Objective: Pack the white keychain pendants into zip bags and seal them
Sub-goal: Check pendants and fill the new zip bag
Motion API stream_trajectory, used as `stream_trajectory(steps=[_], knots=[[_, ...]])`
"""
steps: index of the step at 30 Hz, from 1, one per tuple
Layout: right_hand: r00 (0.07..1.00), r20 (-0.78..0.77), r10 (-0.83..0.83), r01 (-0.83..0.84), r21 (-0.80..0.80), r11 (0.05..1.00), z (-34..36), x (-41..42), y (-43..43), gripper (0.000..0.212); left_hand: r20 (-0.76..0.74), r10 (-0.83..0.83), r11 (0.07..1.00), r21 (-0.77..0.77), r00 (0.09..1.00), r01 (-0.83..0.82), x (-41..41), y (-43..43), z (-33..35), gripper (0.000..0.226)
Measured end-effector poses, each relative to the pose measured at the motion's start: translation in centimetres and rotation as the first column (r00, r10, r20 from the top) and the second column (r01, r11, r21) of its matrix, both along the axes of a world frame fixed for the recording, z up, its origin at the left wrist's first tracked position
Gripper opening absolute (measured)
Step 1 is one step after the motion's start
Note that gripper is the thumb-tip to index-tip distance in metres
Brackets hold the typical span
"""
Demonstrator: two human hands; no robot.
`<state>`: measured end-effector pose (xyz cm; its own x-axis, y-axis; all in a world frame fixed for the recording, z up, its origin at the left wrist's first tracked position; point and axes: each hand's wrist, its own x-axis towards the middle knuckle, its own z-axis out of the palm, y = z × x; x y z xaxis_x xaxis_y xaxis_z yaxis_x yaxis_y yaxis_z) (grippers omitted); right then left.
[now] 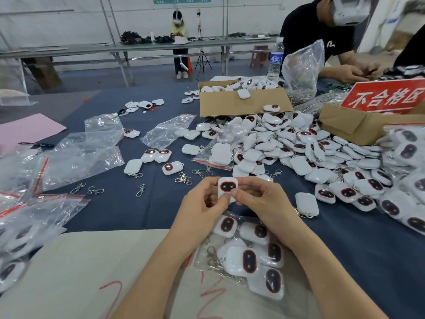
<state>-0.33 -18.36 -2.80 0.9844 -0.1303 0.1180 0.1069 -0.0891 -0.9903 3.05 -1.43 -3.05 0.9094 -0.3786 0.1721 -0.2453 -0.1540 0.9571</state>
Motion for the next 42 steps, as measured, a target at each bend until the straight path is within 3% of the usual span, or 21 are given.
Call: stream_trajectory(steps=[25, 30, 33, 36, 42], knots=[[1.000, 0.004, -0.018, 0.018, -0.074, 0.997, -0.20, 0.14, 0.21, 0.019, -0.006, 0.025, 0.999, -0.032, 1.000, -0.025, -0.04, -0.05, 0.10, 0.012], [0.999, 0.034, 0.014, -0.013, -0.045, 0.999, 0.11, 0.00, 0.28, 0.026, 0.159, 0.072, 0.997, 0.009, 0.985, -0.074, -0.42, -0.46, -0.07, 0.024], [0.998, 0.035, 0.046, -0.047, 0.021, 0.999, 0.41, -0.31, 0.16, 0.023, 0.293, 0.107, 0.991, 0.045, 0.950, -0.125, -0.37, -0.55, -0.28, 0.036], [0.997, 0.034, 0.075, -0.078, 0.077, 0.994, 0.61, -0.50, -0.04, 0.015, 0.267, 0.138, 0.986, 0.050, 0.954, -0.157, -0.34, -0.60, -0.38, 0.036], [0.983, 0.005, 0.182, -0.175, 0.292, 0.940, 0.70, -0.69, -0.18, 0.019, 0.266, 0.153, 0.987, 0.011, 0.952, -0.162, -0.50, -0.43, -0.11, 0.023]])
